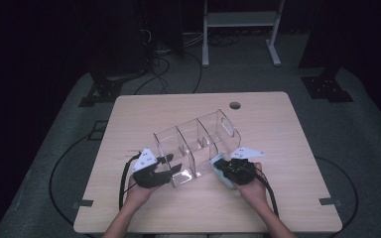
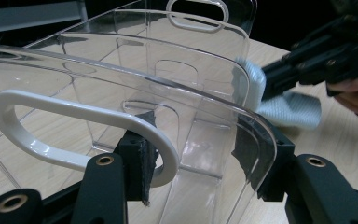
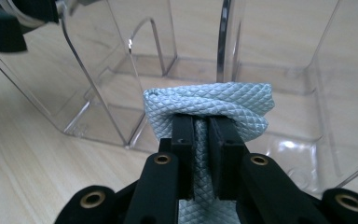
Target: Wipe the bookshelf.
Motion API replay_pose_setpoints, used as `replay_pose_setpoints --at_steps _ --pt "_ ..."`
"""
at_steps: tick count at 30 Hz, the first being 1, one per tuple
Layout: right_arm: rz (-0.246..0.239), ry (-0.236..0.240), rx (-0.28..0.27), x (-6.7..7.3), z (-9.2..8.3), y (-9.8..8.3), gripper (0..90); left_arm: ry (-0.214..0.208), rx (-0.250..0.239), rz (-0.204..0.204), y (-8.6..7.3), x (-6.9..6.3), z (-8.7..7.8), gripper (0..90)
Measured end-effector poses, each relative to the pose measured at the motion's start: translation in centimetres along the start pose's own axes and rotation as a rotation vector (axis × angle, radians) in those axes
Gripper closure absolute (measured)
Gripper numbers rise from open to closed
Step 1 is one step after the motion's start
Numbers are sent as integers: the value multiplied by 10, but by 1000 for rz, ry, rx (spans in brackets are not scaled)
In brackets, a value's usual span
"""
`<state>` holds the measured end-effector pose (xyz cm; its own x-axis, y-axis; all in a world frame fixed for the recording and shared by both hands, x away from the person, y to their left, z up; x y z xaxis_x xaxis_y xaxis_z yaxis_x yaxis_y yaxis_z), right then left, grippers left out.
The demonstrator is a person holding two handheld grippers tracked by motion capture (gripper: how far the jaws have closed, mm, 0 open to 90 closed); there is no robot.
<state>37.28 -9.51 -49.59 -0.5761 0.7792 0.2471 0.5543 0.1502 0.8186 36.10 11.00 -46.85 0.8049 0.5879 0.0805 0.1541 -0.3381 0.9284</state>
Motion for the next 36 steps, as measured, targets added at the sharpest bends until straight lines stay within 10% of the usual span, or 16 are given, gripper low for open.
replay_pose_setpoints --at_steps 13,23,36 --pt "3 -17 -77 -1 -16 18 811 0 1 5 0 0 0 482" --pt "37 -46 46 -17 10 -19 810 0 2 7 0 0 0 482" --pt "63 -29 30 -16 9 -15 809 2 1 5 0 -1 0 482"
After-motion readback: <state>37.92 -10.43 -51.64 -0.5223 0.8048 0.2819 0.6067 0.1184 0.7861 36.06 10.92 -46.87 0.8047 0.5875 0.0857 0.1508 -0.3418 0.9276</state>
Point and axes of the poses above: each handheld gripper's, and its own axes: z roughly forward along the jaws, y roughly out of its top, x roughly to its left, the point moved 8 cm from there along z, roughly forward along the jaws, and after that the axes turned 8 degrees about z, right-handed, at the moved point
